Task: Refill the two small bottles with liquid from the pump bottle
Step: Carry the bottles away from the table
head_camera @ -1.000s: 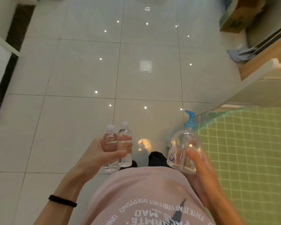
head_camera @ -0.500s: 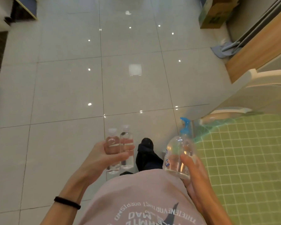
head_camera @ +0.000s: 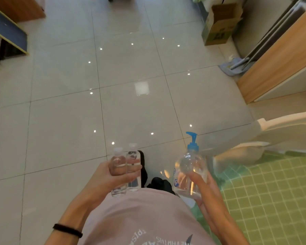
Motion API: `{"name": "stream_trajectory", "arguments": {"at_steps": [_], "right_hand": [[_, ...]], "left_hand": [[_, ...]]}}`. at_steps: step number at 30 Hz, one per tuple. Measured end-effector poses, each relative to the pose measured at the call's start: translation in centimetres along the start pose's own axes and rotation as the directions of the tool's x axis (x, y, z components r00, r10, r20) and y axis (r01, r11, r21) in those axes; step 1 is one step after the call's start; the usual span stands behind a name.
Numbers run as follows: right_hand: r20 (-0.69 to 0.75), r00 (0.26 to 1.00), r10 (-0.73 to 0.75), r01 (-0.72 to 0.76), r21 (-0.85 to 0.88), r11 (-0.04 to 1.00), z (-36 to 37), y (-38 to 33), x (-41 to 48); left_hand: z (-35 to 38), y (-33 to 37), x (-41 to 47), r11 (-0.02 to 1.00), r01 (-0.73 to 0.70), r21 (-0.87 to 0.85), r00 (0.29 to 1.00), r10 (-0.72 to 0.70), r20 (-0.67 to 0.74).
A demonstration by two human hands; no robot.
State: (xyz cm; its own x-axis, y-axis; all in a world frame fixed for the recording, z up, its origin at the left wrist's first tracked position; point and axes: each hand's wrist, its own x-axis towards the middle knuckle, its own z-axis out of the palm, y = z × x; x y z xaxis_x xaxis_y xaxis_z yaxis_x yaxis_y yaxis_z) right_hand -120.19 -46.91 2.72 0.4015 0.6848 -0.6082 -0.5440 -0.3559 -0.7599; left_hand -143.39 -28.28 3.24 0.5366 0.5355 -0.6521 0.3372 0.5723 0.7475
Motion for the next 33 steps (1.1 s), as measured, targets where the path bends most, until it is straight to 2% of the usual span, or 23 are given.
{"name": "stream_trajectory", "arguments": {"at_steps": [6, 10, 17, 26, 33], "right_hand": [[-0.080, 0.997, -0.014, 0.016, 0.024, 1.000, 1.6, -3.0, 6.9], [-0.219, 0.974, -0.056, 0.069, 0.053, 0.996, 3.3, -5.5, 11.3], [-0.346, 0.929, -0.132, 0.160, 0.053, 0.986, 4.1, -11.3, 16.6], [-0.508, 0.857, -0.080, 0.216, 0.214, 0.953, -1.9, -17.2, 22.4], [-0.561, 0.825, -0.071, 0.245, 0.242, 0.939, -10.0, -23.0, 26.9]], "left_hand": [[-1.8, 5.6, 8.1, 0.998, 0.001, 0.058, 0.998, -0.005, 0.066], [-2.4, 10.9, 14.1, 0.995, -0.013, 0.102, 0.993, 0.000, 0.122], [0.9, 20.3, 23.5, 0.963, -0.065, 0.260, 0.943, -0.025, 0.331], [10.7, 27.8, 34.2, 0.893, -0.086, 0.442, 0.839, -0.175, 0.516], [19.0, 33.3, 41.2, 0.863, -0.124, 0.489, 0.829, -0.181, 0.529]]}}
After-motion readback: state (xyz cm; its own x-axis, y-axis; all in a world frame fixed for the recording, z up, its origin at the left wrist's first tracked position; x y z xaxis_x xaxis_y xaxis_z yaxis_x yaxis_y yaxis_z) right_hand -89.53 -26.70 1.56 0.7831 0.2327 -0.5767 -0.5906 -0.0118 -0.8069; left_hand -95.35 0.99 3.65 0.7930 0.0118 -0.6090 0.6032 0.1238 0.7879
